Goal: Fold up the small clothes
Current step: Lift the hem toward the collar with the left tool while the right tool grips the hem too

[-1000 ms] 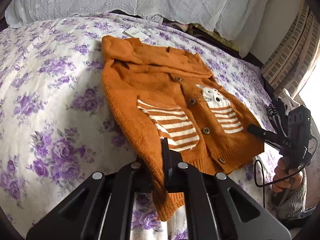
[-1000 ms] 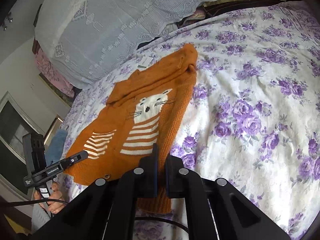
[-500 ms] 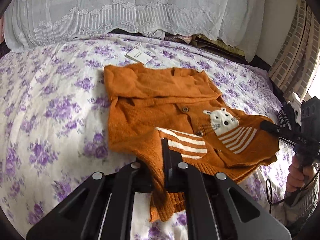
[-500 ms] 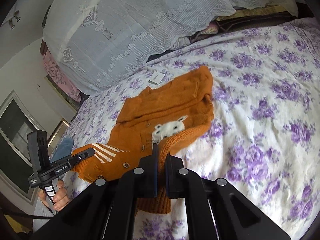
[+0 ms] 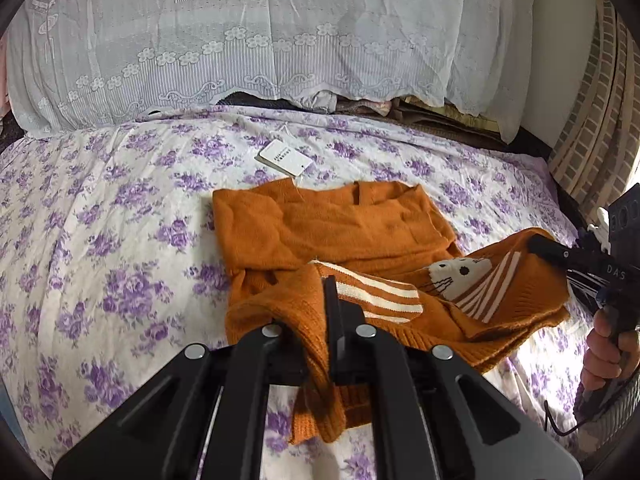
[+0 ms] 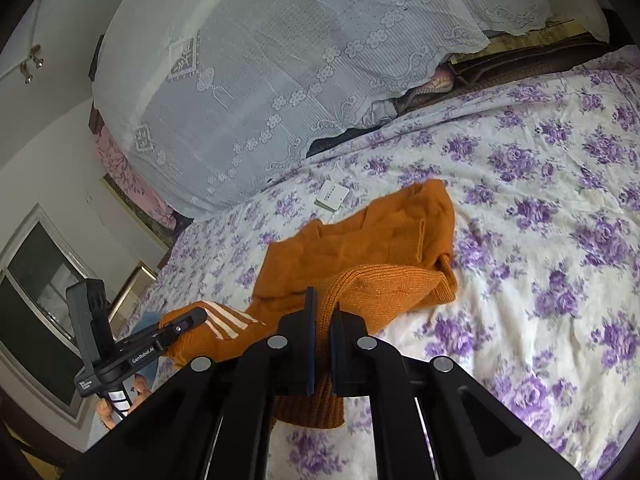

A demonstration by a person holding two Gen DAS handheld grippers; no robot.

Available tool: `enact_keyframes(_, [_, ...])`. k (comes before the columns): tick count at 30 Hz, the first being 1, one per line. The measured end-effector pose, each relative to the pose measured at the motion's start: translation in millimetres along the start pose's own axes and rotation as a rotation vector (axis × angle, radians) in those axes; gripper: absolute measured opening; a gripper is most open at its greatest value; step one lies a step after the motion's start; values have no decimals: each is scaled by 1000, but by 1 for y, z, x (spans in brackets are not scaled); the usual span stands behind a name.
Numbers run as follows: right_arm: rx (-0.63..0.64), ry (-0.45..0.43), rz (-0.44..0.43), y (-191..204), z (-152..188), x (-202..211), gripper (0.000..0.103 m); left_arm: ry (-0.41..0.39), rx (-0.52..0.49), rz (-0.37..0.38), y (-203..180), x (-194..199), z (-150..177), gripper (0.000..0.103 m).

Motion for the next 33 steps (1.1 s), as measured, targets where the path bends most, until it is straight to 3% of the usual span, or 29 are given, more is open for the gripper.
enact_keyframes(25, [-73,18,5,-15,-61,-83,6,-20,43,-49,44,-58,-59,6])
enact_keyframes(33, [-96,31,12,-19,-73,-113,6,-12,108,-65,71,-87,-69,6])
Point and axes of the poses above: each gripper's, at about its wrist camera, not at the fingertips, and x roughly against the way its jaws point, y to its left, z to its underside, the point moved 9 cm from there along -x, roughly the way its jaws point, and after that the axes turned 12 degrees about z, right-handed, at the moved point
